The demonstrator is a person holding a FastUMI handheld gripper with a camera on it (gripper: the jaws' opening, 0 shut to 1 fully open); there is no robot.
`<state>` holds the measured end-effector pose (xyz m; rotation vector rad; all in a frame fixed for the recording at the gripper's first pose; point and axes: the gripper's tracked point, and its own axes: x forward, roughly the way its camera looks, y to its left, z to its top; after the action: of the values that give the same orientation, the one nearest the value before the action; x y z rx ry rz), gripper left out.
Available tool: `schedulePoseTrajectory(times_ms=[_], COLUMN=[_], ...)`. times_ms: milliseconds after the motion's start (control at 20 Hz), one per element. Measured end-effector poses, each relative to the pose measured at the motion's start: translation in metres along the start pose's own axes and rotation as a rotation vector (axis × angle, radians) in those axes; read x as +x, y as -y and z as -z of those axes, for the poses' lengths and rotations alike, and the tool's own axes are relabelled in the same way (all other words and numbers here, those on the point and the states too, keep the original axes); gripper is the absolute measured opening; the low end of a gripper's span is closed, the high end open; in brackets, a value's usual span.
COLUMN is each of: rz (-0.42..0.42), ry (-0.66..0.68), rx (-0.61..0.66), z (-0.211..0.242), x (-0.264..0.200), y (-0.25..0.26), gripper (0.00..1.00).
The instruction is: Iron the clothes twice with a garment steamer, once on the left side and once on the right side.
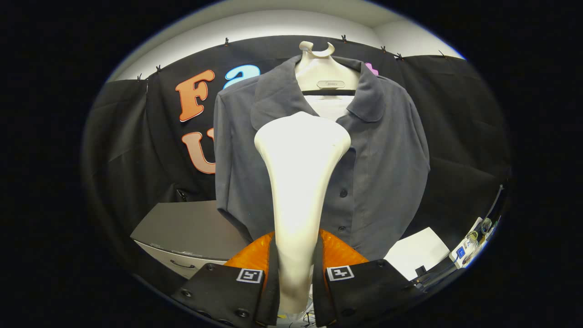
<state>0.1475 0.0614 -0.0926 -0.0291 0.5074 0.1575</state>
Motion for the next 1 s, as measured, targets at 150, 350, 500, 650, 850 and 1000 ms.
schedulePoseTrajectory(times_ms=[150, 350, 500, 650, 850, 1000], rz=[-0.009, -0.024, -0.033, -0.052, -0.064, -0.073], ry=[-0.008, -0.032, -0.059, -0.092, -0.131, -0.155], rx=[-0.006, -0.004, -0.01, -0.013, -0.017, -0.013], z=[0.007, 0.021, 0.041, 0.059, 0.082, 0.095], x=[0.011, 0.021, 0.026, 0.032, 0.037, 0.043], y=[0.007, 0.014, 0.016, 0.015, 0.018, 0.019], gripper=[0.37, 0.37, 0.37, 0.37, 0.37, 0.37])
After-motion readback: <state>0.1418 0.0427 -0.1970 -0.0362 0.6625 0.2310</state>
